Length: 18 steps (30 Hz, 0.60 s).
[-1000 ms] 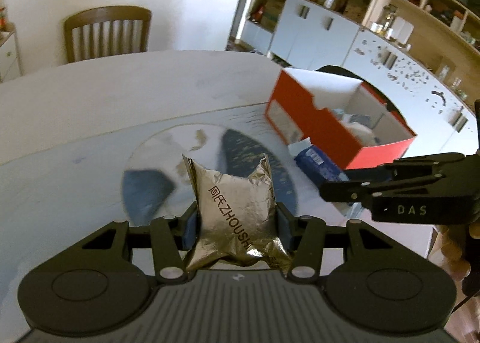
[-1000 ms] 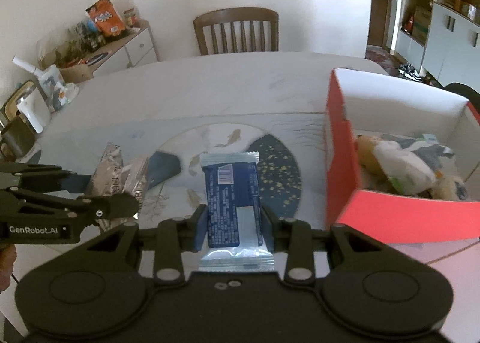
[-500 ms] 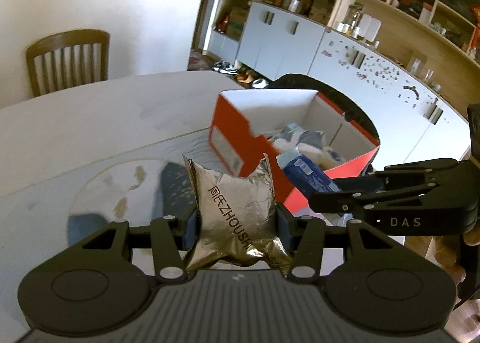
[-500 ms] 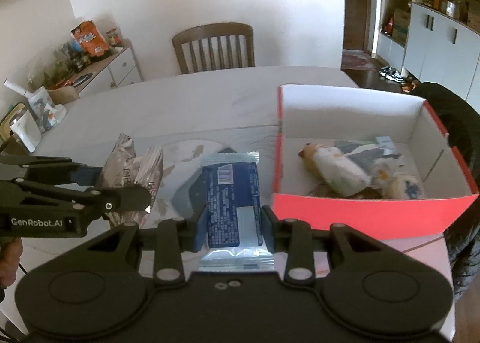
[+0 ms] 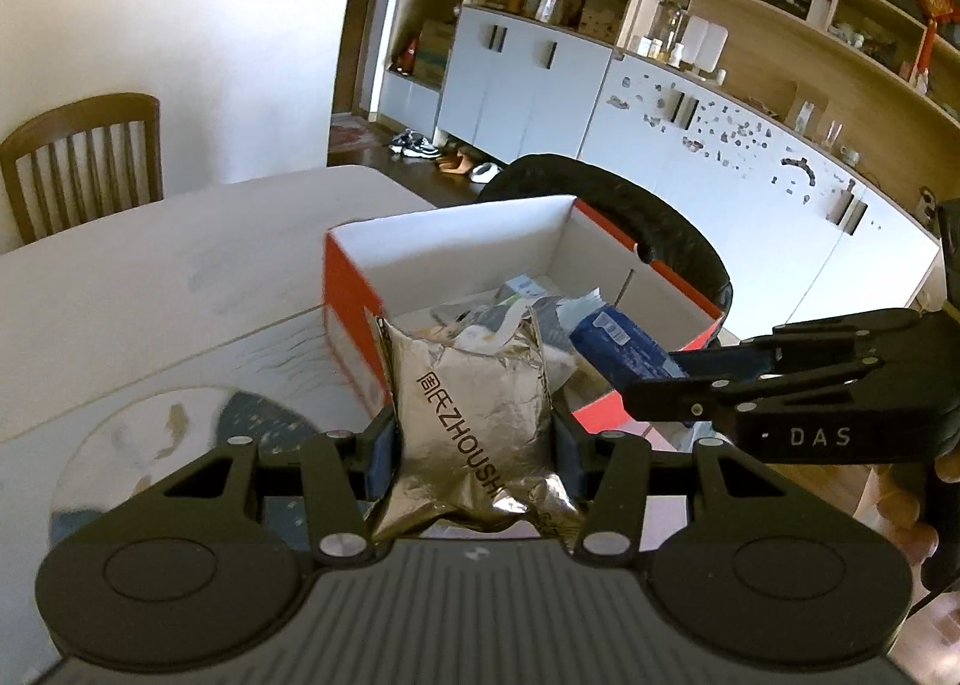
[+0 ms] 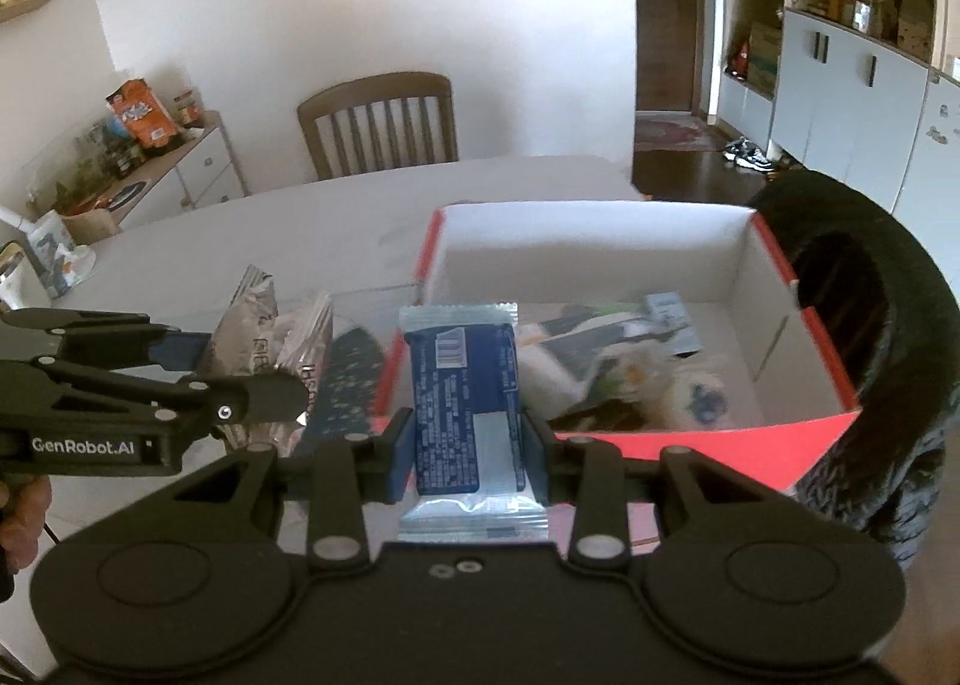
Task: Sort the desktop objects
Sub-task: 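Carry the foil packet and blue bar into the red shoebox with both tools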
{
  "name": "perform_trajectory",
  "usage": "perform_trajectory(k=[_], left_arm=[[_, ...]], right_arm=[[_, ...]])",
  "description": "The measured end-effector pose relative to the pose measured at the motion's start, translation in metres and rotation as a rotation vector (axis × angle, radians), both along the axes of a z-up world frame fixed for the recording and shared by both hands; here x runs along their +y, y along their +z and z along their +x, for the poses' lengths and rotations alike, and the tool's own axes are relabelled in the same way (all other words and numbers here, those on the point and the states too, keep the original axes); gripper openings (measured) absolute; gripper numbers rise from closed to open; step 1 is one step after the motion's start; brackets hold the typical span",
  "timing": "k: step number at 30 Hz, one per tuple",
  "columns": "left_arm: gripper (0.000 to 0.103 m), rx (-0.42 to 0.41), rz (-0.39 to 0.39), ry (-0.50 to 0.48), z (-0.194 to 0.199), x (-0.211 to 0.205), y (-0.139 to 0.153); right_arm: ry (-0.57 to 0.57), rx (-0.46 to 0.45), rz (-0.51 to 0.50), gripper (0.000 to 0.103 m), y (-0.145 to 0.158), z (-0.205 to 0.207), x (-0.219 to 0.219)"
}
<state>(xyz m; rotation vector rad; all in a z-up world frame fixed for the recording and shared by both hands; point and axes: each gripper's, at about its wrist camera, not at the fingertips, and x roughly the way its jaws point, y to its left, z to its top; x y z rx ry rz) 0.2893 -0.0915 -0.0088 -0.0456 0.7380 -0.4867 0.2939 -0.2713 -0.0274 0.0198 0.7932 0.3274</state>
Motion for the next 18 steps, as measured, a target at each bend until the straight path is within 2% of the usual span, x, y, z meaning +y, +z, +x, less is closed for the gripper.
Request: perform_trajectory(k=[18], left_arm=[[0.050,-0.005,0.068,-0.037,0.061,-0.076,0.006]], right_arm=[[-0.060,0.003,-0.019,0.036,-0.007,0.046,-0.073]])
